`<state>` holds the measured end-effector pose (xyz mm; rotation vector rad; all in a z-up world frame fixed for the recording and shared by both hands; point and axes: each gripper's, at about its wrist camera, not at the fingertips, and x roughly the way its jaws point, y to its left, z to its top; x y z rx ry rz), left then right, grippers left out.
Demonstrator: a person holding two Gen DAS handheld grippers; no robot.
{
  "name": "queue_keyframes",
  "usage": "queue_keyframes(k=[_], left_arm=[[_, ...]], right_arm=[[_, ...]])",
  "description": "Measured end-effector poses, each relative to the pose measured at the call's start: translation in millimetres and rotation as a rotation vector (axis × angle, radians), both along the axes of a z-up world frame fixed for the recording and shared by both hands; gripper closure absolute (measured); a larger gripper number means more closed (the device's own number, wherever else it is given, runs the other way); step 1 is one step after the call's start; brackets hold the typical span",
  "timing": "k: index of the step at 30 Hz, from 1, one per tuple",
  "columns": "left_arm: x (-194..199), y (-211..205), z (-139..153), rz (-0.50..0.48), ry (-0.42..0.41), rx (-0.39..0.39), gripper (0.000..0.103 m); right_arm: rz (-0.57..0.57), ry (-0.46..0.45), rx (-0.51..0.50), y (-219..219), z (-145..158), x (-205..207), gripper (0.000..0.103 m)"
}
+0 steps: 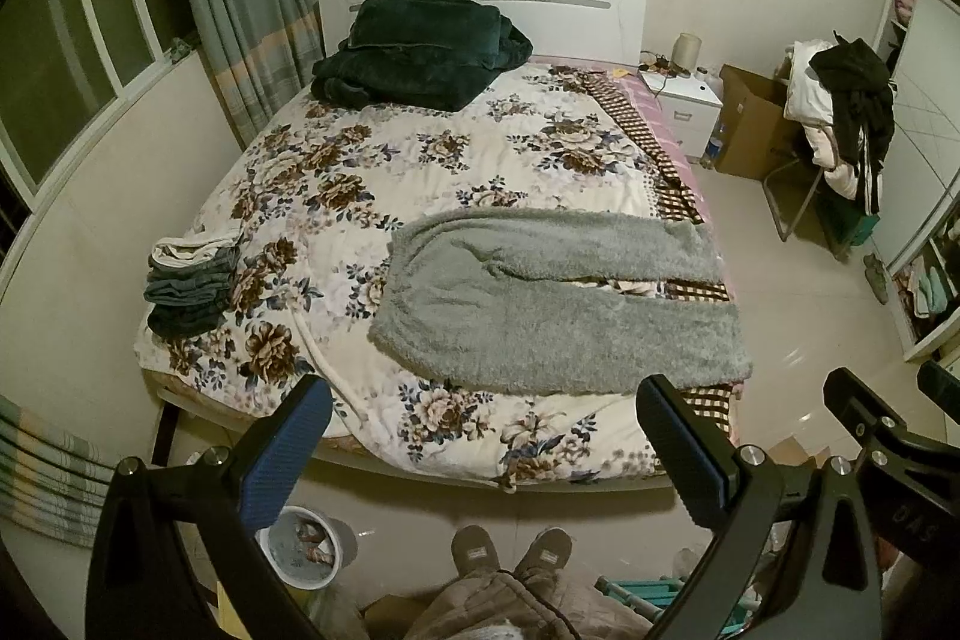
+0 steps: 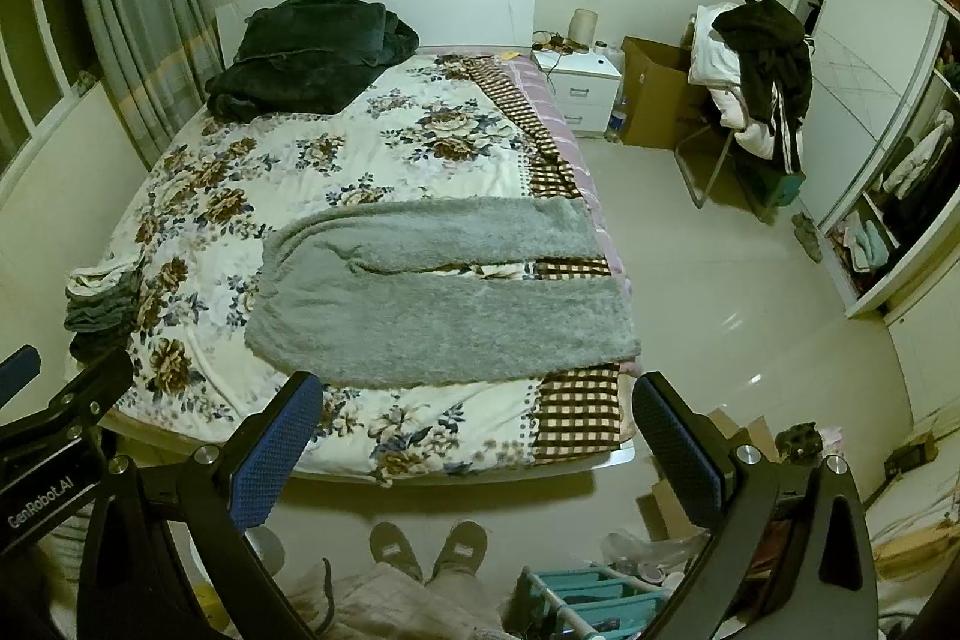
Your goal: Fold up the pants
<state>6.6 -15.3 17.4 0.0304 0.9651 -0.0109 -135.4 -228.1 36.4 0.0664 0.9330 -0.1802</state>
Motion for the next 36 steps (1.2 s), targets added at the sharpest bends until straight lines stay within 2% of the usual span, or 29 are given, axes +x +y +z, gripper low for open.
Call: queue_keyframes(k=[3, 5, 36], left_arm=[[0, 1, 1, -0.002, 0.001, -0.004, 0.0], [4, -6, 12, -0.003, 0.0, -0.004, 0.0], [3, -7, 15, -0.005, -0.003, -0.014, 0.0]], right_arm=[[0.001, 0.001, 0.001, 0, 2, 1, 0.0], [0.0, 0.001, 0.003, 1, 3, 1, 0.0], [-0.001, -0.002, 0.011, 1, 0, -1, 0.0]])
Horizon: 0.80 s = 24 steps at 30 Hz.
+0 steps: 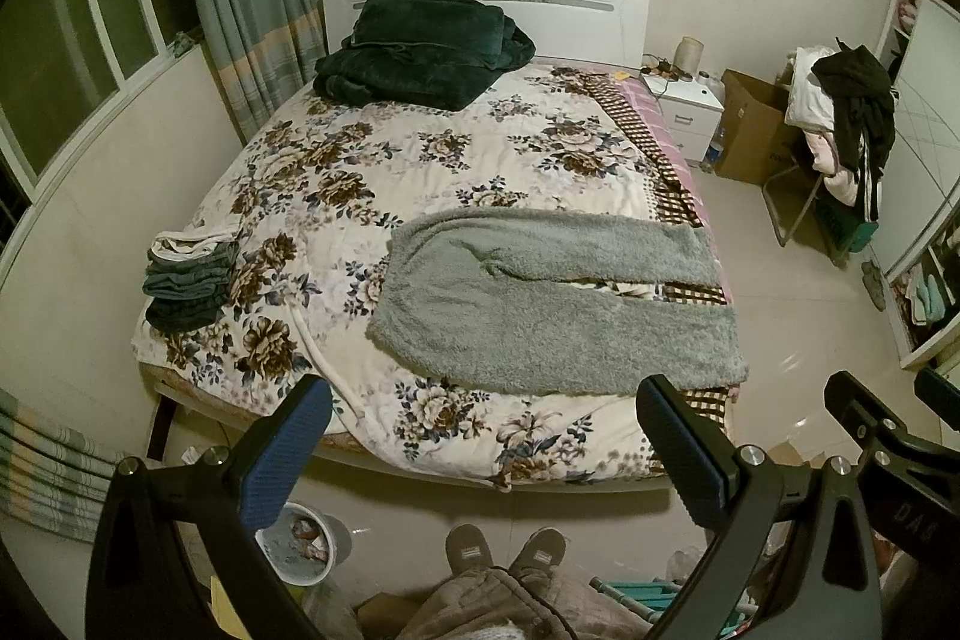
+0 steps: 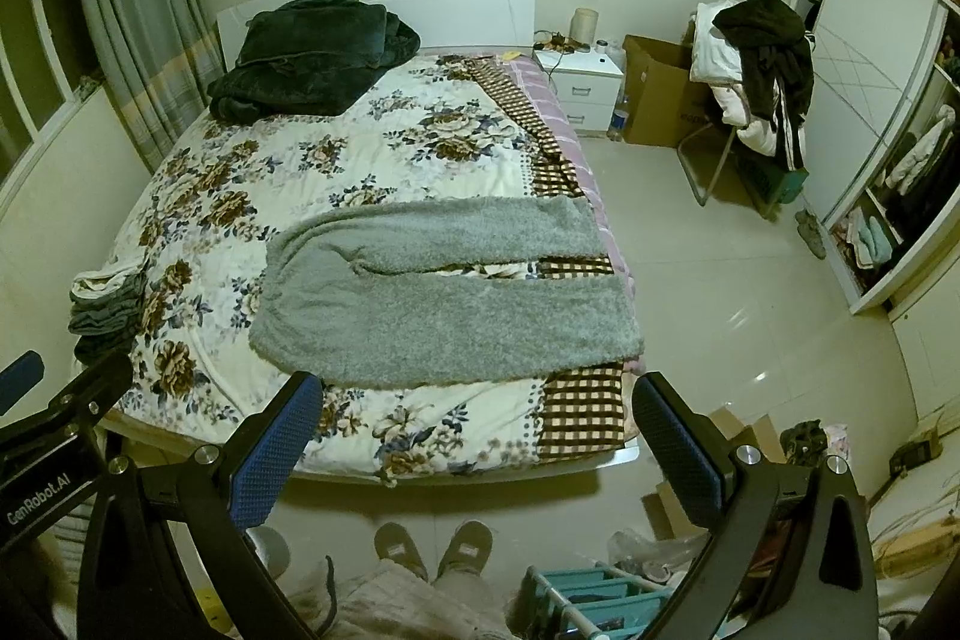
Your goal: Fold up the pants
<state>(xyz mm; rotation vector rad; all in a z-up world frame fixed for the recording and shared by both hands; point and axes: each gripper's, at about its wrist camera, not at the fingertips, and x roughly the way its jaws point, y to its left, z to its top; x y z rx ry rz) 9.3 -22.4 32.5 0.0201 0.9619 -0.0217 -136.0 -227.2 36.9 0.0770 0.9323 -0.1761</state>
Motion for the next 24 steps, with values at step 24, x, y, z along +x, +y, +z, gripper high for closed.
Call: queue_keyframes(k=[24], left_arm=[[1.1, -1.2, 2.2, 0.002, 0.0, 0.0, 0.0]], right_arm=[[0.005, 0.003, 0.013, -0.7, -2.3, 1.5, 0.0]])
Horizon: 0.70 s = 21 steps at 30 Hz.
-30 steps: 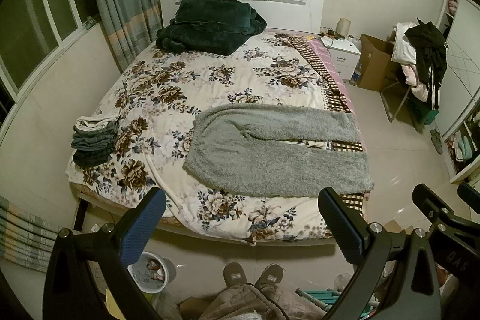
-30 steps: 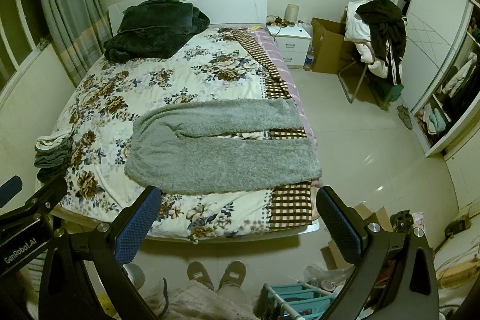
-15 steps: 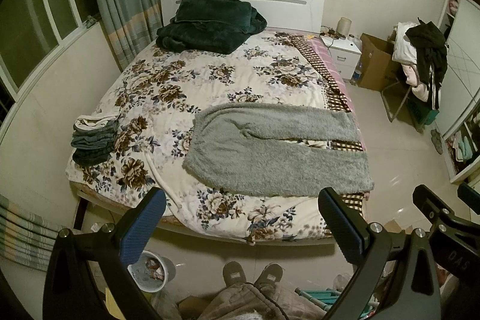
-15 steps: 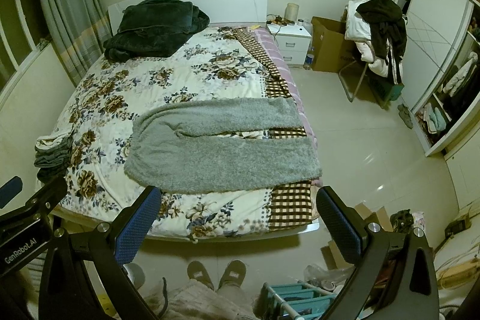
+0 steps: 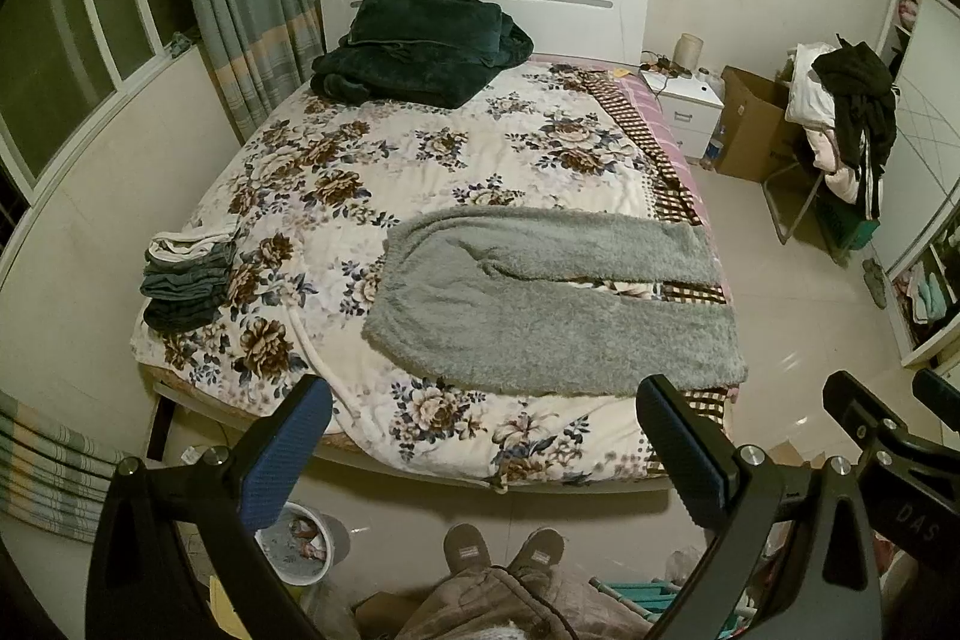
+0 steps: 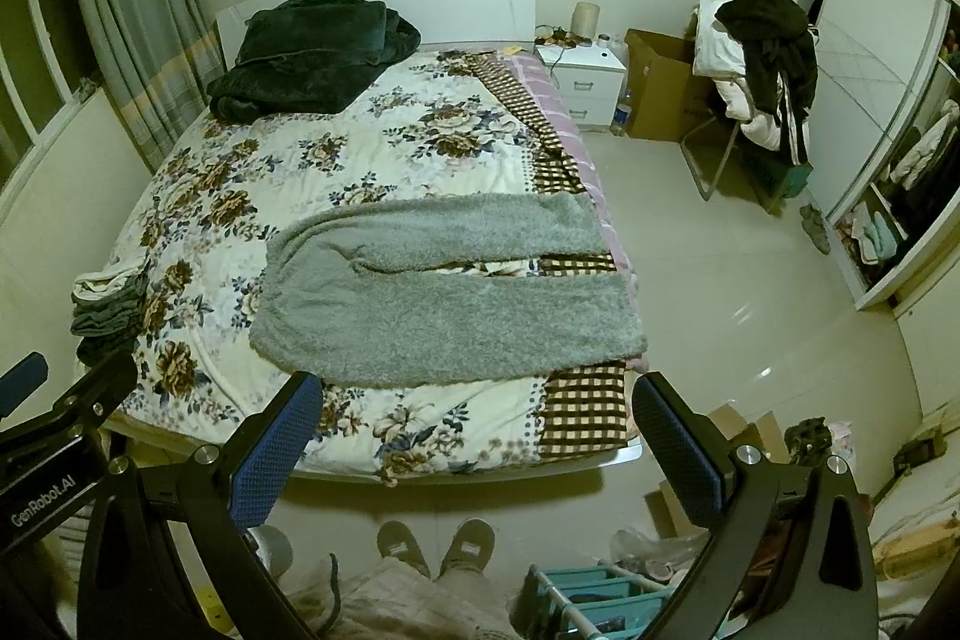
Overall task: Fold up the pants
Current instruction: 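Lower both grippers onto the grey pants and close on the waistband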
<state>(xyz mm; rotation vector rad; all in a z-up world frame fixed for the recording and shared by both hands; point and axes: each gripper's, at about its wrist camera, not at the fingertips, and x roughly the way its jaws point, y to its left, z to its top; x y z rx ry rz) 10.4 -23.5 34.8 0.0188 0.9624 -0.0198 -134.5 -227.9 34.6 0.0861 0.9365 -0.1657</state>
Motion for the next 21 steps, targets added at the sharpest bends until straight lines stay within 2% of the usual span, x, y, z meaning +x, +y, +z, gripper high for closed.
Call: queue_keyframes(k=[7, 11, 16, 21], left_arm=[[10, -3, 4, 0.032, -0.038, 0.015, 0.0], [39, -11, -6, 0.065, -0.084, 0.053, 0.0], [95, -12, -33, 0.104, -0.118, 0.057, 0.0], [167, -19, -72, 0.112, -0.087, 0.088, 0.0]], right_arm=[[-0.02, -0.015, 0.018, -11, -8, 15, 0.0], [-0.048, -0.06, 0.03, -29, -20, 46, 0.0], [-0.071, -0.098, 0.009, -57, -45, 108, 0.0], [-0.078, -0.07, 0.023, -75, -84, 195, 0.0]])
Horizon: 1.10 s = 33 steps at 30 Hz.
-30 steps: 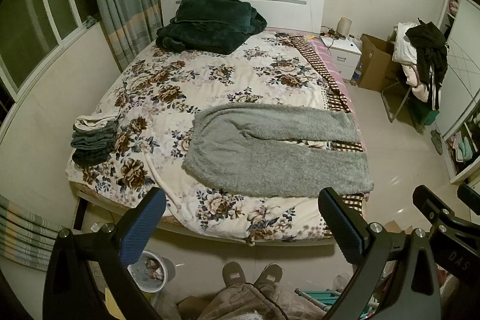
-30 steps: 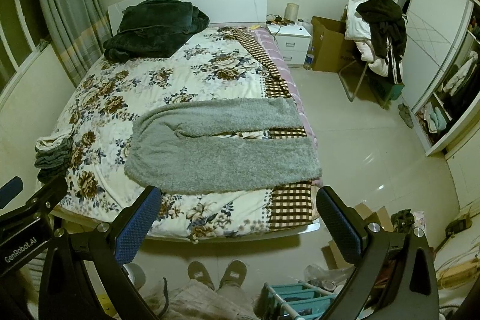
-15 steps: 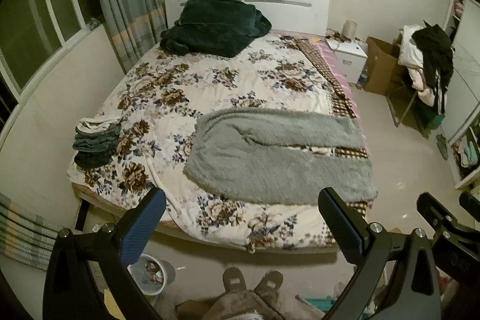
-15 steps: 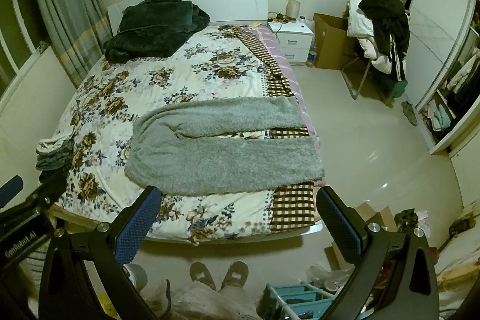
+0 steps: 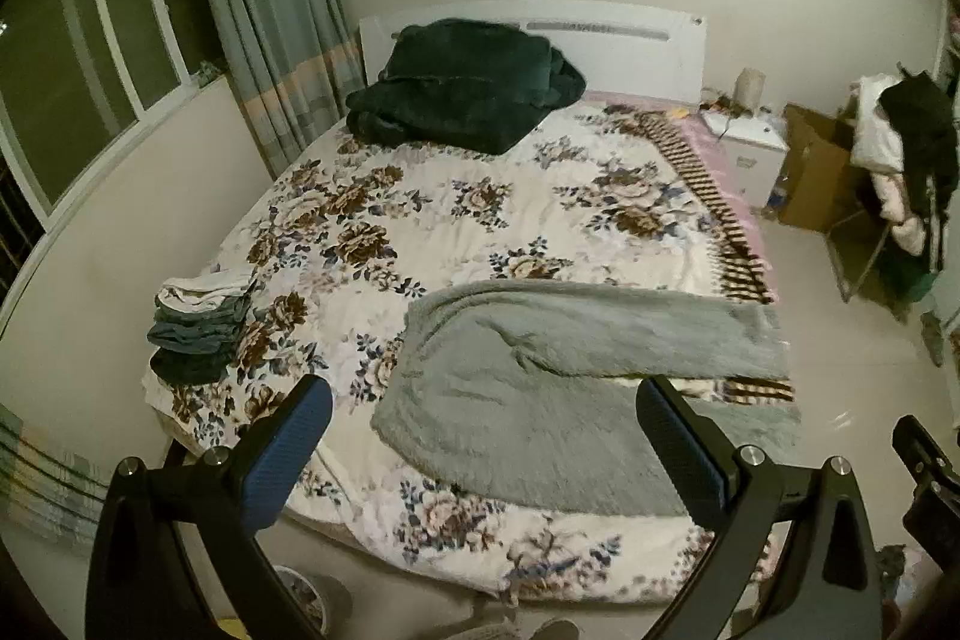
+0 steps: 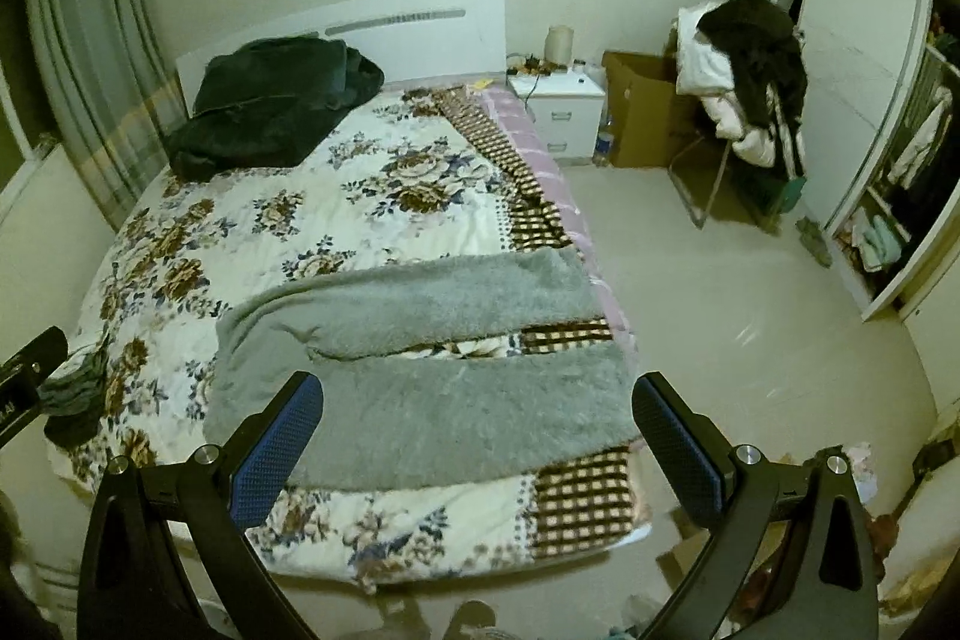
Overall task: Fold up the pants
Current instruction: 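Lower both grippers onto the grey pants and close on the waistband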
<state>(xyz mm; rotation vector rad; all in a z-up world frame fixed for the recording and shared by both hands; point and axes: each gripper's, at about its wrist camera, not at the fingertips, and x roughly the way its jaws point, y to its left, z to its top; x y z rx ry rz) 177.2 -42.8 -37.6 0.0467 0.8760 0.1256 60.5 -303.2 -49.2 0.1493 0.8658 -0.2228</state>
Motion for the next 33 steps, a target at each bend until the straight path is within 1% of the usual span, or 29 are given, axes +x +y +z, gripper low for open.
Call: queue_keyframes(k=[2, 4, 5, 7, 8, 11, 12, 13, 14, 16, 17, 20, 21, 22, 23, 25, 28, 29, 30, 32, 33], left_arm=[[31, -3, -19, -0.003, 0.03, 0.011, 0.0], [66, -6, -42, -0.008, 0.06, 0.023, 0.0], [89, -7, -58, -0.013, 0.079, 0.026, 0.0], [127, -11, -79, -0.033, 0.111, 0.039, 0.0], [142, -13, -88, -0.04, 0.122, 0.042, 0.0], [202, -22, -125, -0.068, 0.162, 0.057, 0.0], [227, -25, -142, -0.079, 0.172, 0.068, 0.0], [240, -28, -152, -0.085, 0.18, 0.077, 0.0], [263, -32, -172, -0.1, 0.196, 0.085, 0.0], [294, -41, -199, -0.123, 0.211, 0.115, 0.0], [311, -46, -217, -0.138, 0.222, 0.133, 0.0], [357, -67, -280, -0.211, 0.276, 0.181, 0.0], [369, -70, -296, -0.233, 0.295, 0.195, 0.0], [380, -76, -314, -0.262, 0.317, 0.21, 0.0], [393, -85, -339, -0.298, 0.345, 0.233, 0.0], [413, -96, -371, -0.351, 0.381, 0.26, 0.0], [442, -113, -425, -0.424, 0.454, 0.3, 0.0], [449, -117, -436, -0.438, 0.465, 0.304, 0.0], [459, -123, -451, -0.458, 0.484, 0.309, 0.0], [472, -133, -476, -0.502, 0.53, 0.316, 0.0], [479, -140, -492, -0.538, 0.564, 0.327, 0.0]], right_arm=[[0.009, 0.011, 0.011, -4, -21, 42, 0.0], [0.014, 0.033, -0.002, -12, -43, 83, 0.0], [0.019, 0.048, -0.002, -12, -58, 111, 0.0], [0.024, 0.074, -0.008, -13, -83, 153, 0.0], [0.027, 0.097, -0.009, -13, -101, 182, 0.0], [0.033, 0.155, -0.013, -14, -149, 252, 0.0], [0.038, 0.179, -0.023, -15, -170, 278, 0.0], [0.043, 0.199, -0.033, -16, -187, 299, 0.0], [0.053, 0.225, -0.039, -16, -207, 323, 0.0], [0.068, 0.262, -0.051, -17, -242, 364, 0.0], [0.085, 0.282, -0.061, -19, -266, 392, 0.0], [0.122, 0.337, -0.094, -20, -322, 444, 0.0], [0.139, 0.372, -0.108, -21, -346, 464, 0.0], [0.153, 0.397, -0.115, -23, -364, 476, 0.0], [0.18, 0.426, -0.123, -24, -385, 493, 0.0], [0.236, 0.473, -0.16, -25, -426, 525, 0.0], [0.298, 0.524, -0.192, -25, -473, 564, 0.0], [0.323, 0.547, -0.2, -26, -493, 583, 0.0], [0.339, 0.566, -0.205, -24, -503, 584, 0.0], [0.391, 0.606, -0.227, -22, -531, 604, 0.0], [0.412, 0.629, -0.239, -21, -540, 606, 0.0]])
